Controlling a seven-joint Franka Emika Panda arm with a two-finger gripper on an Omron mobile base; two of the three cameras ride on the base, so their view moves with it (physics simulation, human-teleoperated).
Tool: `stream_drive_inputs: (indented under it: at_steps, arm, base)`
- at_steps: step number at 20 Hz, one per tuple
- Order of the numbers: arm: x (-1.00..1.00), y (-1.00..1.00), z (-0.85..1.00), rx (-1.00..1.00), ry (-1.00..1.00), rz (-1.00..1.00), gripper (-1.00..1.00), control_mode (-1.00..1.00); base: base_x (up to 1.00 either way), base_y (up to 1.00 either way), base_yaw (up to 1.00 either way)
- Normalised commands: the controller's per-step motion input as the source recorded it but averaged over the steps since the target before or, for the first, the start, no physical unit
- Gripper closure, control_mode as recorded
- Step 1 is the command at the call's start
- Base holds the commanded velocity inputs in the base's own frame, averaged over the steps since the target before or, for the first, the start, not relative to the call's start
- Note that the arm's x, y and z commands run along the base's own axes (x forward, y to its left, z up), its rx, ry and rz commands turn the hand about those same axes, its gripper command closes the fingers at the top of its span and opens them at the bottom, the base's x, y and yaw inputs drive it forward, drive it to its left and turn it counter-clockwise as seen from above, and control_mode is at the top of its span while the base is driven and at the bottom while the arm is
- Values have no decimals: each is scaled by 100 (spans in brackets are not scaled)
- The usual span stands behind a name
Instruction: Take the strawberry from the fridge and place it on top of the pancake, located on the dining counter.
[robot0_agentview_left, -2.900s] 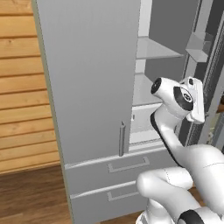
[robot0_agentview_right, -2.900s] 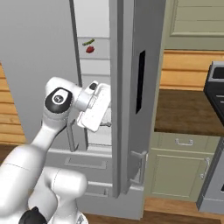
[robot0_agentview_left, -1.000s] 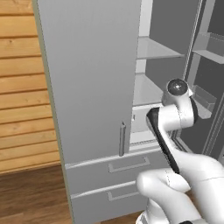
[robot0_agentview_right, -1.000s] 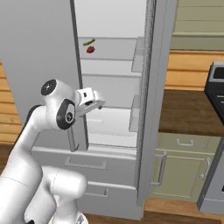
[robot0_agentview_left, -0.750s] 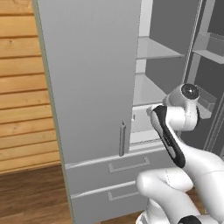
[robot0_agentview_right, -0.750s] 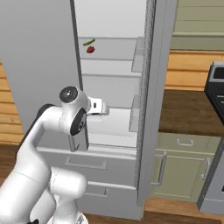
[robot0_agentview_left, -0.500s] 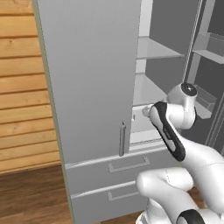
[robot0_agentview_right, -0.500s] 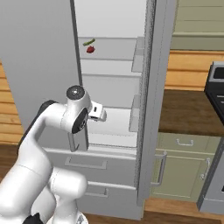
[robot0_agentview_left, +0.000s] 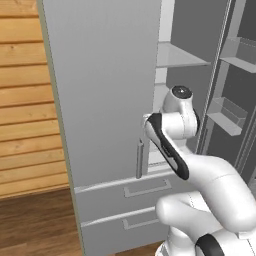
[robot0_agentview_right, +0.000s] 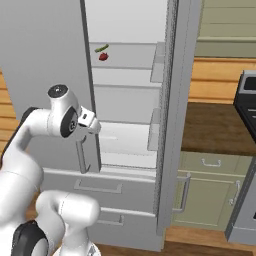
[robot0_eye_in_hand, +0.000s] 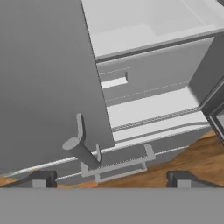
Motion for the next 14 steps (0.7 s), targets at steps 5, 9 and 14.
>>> stream_drive_inputs:
  at_steps: [5,9,14]
  arm:
    - [36,28,-22,-3,-15,-2,-100,-100]
    - [41,28,-34,-4,2,0,-100,-100]
    - [22,23,-28,0,8,0,-100,-100]
  base:
    - [0,0,0]
    - [0,0,0]
    - [0,0,0]
